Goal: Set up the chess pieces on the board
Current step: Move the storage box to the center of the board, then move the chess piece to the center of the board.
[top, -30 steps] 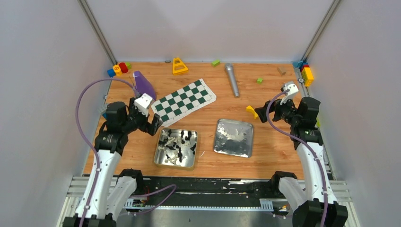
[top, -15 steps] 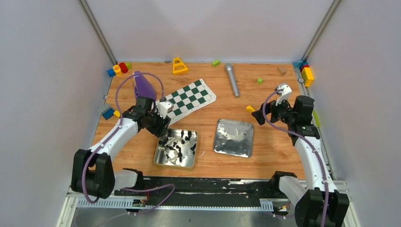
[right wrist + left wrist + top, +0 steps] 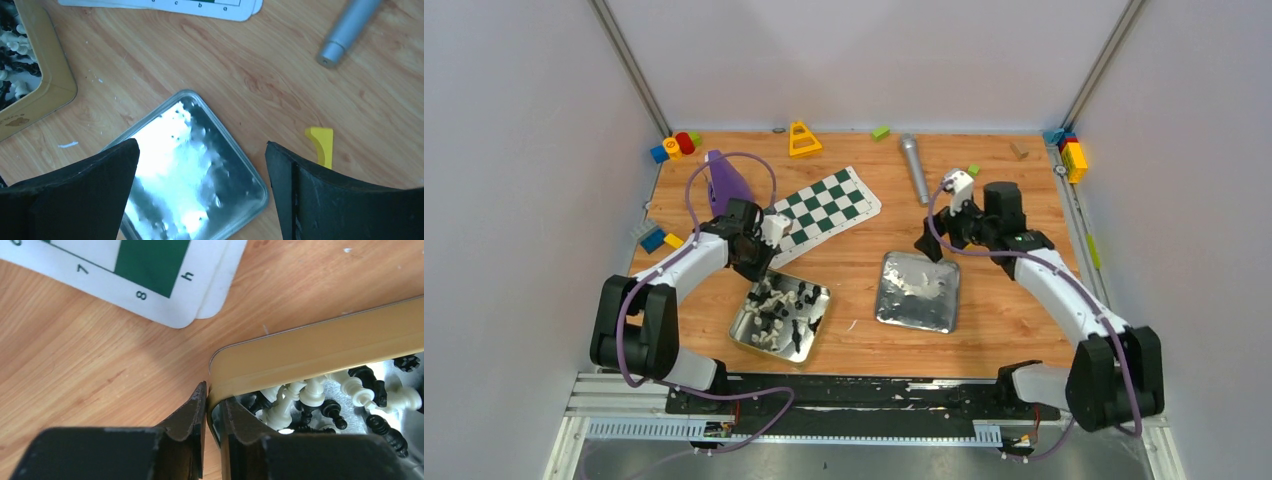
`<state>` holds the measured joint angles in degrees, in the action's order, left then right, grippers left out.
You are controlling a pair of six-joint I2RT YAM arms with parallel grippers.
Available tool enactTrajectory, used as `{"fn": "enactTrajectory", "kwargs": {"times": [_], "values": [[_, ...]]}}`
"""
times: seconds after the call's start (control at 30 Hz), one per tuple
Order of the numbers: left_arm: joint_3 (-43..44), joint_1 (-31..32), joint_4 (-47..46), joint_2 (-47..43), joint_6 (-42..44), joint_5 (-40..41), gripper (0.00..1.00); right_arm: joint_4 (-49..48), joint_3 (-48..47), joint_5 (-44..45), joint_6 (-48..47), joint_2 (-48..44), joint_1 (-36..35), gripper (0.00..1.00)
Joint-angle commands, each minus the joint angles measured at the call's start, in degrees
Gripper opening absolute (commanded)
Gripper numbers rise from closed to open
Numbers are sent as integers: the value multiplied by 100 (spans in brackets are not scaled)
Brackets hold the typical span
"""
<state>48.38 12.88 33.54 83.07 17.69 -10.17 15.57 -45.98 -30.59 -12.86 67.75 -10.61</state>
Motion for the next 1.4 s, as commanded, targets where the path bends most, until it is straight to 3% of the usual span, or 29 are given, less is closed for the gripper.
{"fn": "enactTrajectory", "kwargs": {"times": [0.0, 0.33, 0.47, 0.63, 0.83, 1.0, 1.23, 1.37], "values": [[189, -93, -63, -184, -104, 538, 14, -489, -939, 595, -181, 1018, -655, 100], [341, -1195, 43, -9, -60, 746, 14, -494, -3118, 1416, -383, 3744, -1770, 97], [442, -1490, 56, 83, -64, 839, 18, -435, -4073, 1588, -468, 4645, -2017, 97], [499, -1662, 67, 101, -34, 979, 38, -199, -5093, 1663, -556, 5701, -2247, 97], [574, -1719, 161, -47, -33, 1000, 58, -107, -5406, 1827, -785, 6344, -2390, 92], [695, -1719, 278, -363, -10, 936, 63, 84, -5404, 2028, -887, 6503, -2410, 60], [846, -1707, 313, -1099, 81, 518, 65, 361, -5194, 2454, -991, 6201, -2324, 2], [897, -1695, 282, -1326, 129, 193, 65, 595, -4780, 2505, -826, 5773, -2113, 0]]}}
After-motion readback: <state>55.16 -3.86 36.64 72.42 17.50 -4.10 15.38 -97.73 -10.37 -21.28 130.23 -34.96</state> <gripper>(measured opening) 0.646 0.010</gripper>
